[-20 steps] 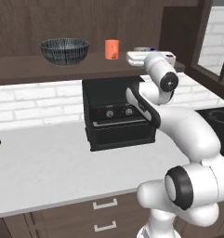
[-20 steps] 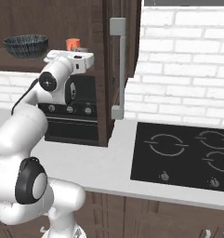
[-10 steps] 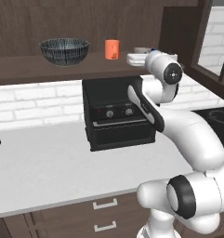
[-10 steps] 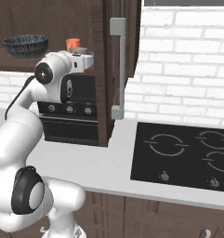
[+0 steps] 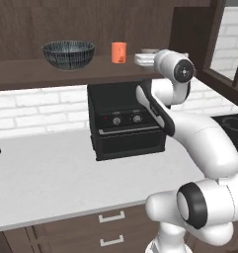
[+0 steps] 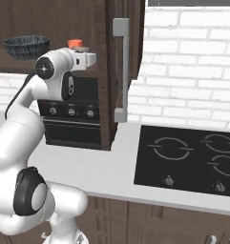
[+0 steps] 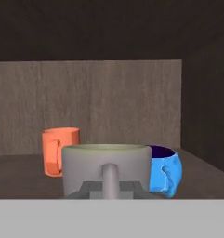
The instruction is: Gather all objects into one cabinet and sort the glasses and bowls to opposite sides.
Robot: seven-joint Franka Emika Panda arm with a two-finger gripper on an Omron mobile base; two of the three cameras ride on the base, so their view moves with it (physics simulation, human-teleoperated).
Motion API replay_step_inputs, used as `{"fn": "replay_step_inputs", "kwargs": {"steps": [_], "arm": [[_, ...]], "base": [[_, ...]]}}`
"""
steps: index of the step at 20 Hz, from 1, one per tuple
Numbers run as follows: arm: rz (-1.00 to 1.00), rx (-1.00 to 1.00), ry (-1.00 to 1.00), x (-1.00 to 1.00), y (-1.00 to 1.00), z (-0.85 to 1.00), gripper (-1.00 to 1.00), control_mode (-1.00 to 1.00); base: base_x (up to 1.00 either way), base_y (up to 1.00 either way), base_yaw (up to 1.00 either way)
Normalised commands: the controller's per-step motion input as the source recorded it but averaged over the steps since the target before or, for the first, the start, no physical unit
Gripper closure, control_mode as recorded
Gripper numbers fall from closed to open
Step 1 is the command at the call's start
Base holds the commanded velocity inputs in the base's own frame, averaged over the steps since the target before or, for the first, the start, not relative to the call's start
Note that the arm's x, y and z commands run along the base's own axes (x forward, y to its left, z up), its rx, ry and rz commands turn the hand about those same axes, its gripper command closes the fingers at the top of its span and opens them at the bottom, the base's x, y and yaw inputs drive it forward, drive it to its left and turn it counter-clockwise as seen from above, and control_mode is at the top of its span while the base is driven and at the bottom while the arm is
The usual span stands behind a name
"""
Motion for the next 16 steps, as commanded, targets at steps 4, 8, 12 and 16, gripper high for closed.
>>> {"fn": "replay_step_inputs", "kwargs": {"steps": [4,8,12,16], "arm": [[0.00,0.00,0.00,0.21,0.00,0.00,1.00,-1.00],[0.00,0.00,0.00,0.18,0.00,0.00,1.00,-1.00],[0.00,0.00,0.00,0.31,0.00,0.00,-1.00,-1.00],[0.00,0.00,0.00,0.08,0.00,0.00,-1.00,-1.00]], "base": [[0.00,0.00,0.00],[0.00,0.00,0.00],[0.00,0.00,0.00],[0.00,0.00,0.00]]}}
